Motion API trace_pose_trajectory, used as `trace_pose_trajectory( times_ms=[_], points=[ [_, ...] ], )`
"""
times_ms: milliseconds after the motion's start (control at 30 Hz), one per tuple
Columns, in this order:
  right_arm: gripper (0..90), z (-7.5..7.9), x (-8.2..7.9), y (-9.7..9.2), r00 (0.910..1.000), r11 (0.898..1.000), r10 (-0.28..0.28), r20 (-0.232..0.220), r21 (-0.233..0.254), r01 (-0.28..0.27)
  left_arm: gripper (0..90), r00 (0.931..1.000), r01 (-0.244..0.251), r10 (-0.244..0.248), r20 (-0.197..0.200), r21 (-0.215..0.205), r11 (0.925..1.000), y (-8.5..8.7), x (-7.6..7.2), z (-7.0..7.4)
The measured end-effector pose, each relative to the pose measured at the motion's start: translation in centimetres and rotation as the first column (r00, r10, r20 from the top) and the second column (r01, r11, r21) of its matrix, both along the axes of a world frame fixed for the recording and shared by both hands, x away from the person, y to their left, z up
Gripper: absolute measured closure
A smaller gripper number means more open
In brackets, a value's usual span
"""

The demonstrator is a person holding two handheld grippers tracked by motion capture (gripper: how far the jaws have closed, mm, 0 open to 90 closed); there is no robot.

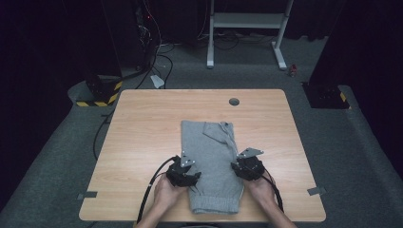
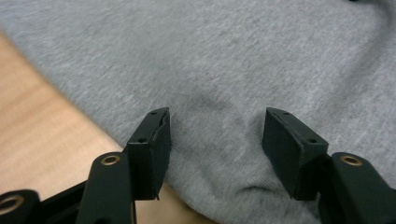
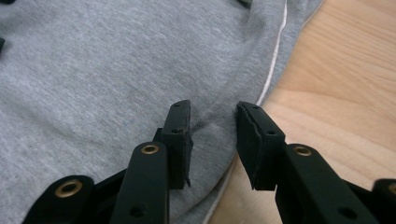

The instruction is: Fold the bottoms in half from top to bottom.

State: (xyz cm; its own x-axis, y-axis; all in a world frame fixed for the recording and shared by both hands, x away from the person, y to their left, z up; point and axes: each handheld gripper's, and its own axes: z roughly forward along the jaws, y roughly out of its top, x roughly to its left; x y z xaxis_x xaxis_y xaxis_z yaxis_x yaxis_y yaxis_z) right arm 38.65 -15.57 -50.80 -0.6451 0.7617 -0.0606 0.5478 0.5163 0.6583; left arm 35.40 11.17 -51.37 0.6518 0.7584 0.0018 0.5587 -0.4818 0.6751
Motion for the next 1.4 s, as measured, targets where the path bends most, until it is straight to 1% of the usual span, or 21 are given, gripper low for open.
trace_pose_trajectory(
  times_ms=[67,100,133,267,333,400,433,500,600,700,733,767,833,867,933,1033,1100,1267,1300,1333,1400],
  points=[
    [64.6,0.1,-0.3,0.0,0.9999,1.000,0.015,-0.007,-0.004,-0.015,41.5,0.9999,0.000,0.000,-0.014,-0.018,0.9998,0.1,-0.2,0.1],
    [64.2,0.2,-0.3,0.0,0.9998,1.000,0.015,-0.009,-0.001,-0.015,41.4,0.9999,-0.003,0.002,-0.016,-0.041,0.9992,0.3,0.0,0.2],
    [64.2,0.3,-0.1,-0.2,0.9998,1.000,0.016,-0.011,0.014,-0.016,41.4,0.9999,-0.012,0.012,-0.004,-0.053,0.9985,0.5,0.4,0.3],
    [64.3,1.3,0.5,-0.4,0.9995,0.998,0.014,0.030,0.056,-0.016,39.7,0.9980,-0.060,0.061,0.015,-0.083,0.9947,1.0,2.4,1.0],
    [64.0,1.9,1.3,-0.3,0.9983,0.996,0.021,0.054,0.084,-0.025,39.8,0.9962,-0.076,0.079,0.037,-0.065,0.9949,1.0,3.7,1.1],
    [63.7,2.1,2.2,-0.2,0.9980,0.994,0.015,0.061,0.105,-0.021,39.8,0.9944,-0.100,0.102,0.028,-0.057,0.9933,1.1,5.1,1.0],
    [63.2,2.2,2.9,-0.2,0.9979,0.991,0.017,0.063,0.131,-0.025,39.6,0.9935,-0.108,0.110,0.029,-0.057,0.9925,1.3,5.7,0.9],
    [63.4,2.3,3.7,0.2,0.9981,0.990,0.015,0.060,0.140,-0.023,39.4,0.9920,-0.123,0.124,0.024,-0.048,0.9913,1.4,6.6,0.7],
    [64.8,2.6,5.0,1.0,0.9959,0.991,0.031,0.085,0.126,-0.042,39.8,0.9887,-0.139,0.141,0.052,-0.042,0.9894,1.6,7.2,0.5],
    [65.5,2.6,6.2,2.0,0.9963,0.993,0.036,0.078,0.111,-0.045,40.0,0.9888,-0.142,0.143,0.044,-0.024,0.9896,1.8,7.6,-0.1],
    [65.9,2.5,6.6,2.3,0.9952,0.993,0.040,0.090,0.104,-0.049,39.9,0.9888,-0.143,0.144,0.038,-0.015,0.9895,1.8,7.7,-0.3],
    [66.3,2.4,7.0,2.5,0.9946,0.994,0.037,0.097,0.102,-0.047,39.3,0.9891,-0.140,0.141,0.040,-0.028,0.9897,2.0,7.7,-0.4],
    [67.3,2.3,7.9,3.1,0.9967,0.996,0.017,0.079,0.088,-0.024,39.6,0.9894,-0.137,0.138,0.043,-0.028,0.9901,2.1,7.6,-0.5],
    [68.1,2.1,8.4,3.3,0.9958,0.996,0.008,0.092,0.087,-0.016,39.4,0.9898,-0.131,0.132,0.054,-0.021,0.9912,2.1,7.6,-0.5],
    [68.9,1.9,9.2,3.6,0.9975,0.997,-0.006,0.071,0.076,0.001,38.7,0.9895,-0.129,0.131,0.061,-0.040,0.9908,2.2,7.5,-0.7],
    [69.3,1.6,10.2,4.1,0.9962,0.998,-0.016,0.086,0.061,0.011,38.4,0.9880,-0.127,0.132,0.081,-0.057,0.9902,2.4,7.3,-1.0],
    [69.0,1.3,10.8,4.4,0.9978,0.999,-0.035,0.057,0.043,0.032,38.3,0.9863,-0.124,0.131,0.100,-0.071,0.9897,2.5,7.1,-1.2],
    [69.1,0.3,11.8,5.1,0.9989,0.999,-0.033,0.034,-0.012,0.033,38.3,0.9852,-0.131,0.139,0.101,-0.075,0.9885,2.5,7.0,-1.3],
    [72.6,-0.1,11.9,5.1,0.9995,0.999,-0.030,0.011,-0.016,0.030,38.4,0.9851,-0.133,0.140,0.100,-0.076,0.9882,2.5,7.0,-1.3],
    [80.2,-0.3,12.0,4.9,0.9997,1.000,-0.023,0.005,-0.002,0.023,38.4,0.9848,-0.135,0.142,0.100,-0.076,0.9880,2.5,7.0,-1.3],
    [88.4,-0.1,12.0,4.8,0.9995,1.000,-0.030,0.000,0.000,0.030,38.4,0.9848,-0.136,0.143,0.098,-0.078,0.9876,2.4,7.0,-1.3]
  ],
)
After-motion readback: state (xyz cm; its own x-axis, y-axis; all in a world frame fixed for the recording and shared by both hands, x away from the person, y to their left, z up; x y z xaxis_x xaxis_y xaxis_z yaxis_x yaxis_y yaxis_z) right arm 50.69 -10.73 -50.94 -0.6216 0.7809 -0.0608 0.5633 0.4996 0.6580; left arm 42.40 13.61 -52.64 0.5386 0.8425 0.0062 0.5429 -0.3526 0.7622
